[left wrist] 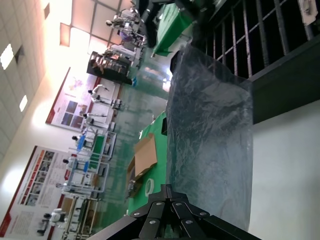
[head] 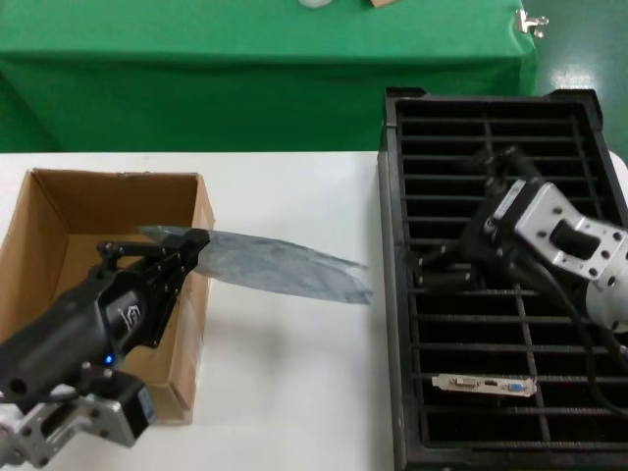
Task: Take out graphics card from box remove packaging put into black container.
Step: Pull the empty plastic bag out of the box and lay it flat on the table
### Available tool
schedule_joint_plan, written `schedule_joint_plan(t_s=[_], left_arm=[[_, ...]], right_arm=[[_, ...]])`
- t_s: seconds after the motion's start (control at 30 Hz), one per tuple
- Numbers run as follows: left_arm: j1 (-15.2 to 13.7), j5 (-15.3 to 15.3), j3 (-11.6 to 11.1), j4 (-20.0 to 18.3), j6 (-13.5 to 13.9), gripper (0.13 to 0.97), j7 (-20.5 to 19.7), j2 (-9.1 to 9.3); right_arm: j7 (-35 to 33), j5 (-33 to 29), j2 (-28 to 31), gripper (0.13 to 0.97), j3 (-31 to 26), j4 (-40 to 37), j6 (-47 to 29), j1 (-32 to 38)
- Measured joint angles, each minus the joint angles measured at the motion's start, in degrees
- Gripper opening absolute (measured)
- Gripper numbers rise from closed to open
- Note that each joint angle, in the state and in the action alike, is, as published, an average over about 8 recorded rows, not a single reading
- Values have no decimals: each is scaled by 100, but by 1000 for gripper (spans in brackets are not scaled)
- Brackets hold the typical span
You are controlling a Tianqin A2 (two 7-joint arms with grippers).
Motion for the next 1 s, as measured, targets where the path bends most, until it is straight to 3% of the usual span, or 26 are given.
schedule_joint_plan(t_s=[0.3,0.5,0.63,0.7,0.77,1.0], left_arm=[[0,0,0,0,0,139,0,0],[-2,17,-6,0,10,139,-16,14],[-38,196,-103,-5,184,139,-300,185],[-94,380,-243,-13,442,139,-627,417],[-189,604,-459,-20,837,139,-1098,772],[-757,1481,-1447,108,2583,139,-2910,2373]], right_arm=[[-263,-390,-1432,867,1329,-536,1387,-928],[-525,-92,-1975,933,1736,-761,1782,-1183],[-712,180,-2139,943,1863,-816,1876,-1294],[-791,300,-2185,946,1903,-815,1888,-1341],[-862,413,-2220,952,1938,-801,1886,-1386],[-1033,667,-2292,966,2041,-746,1853,-1519]])
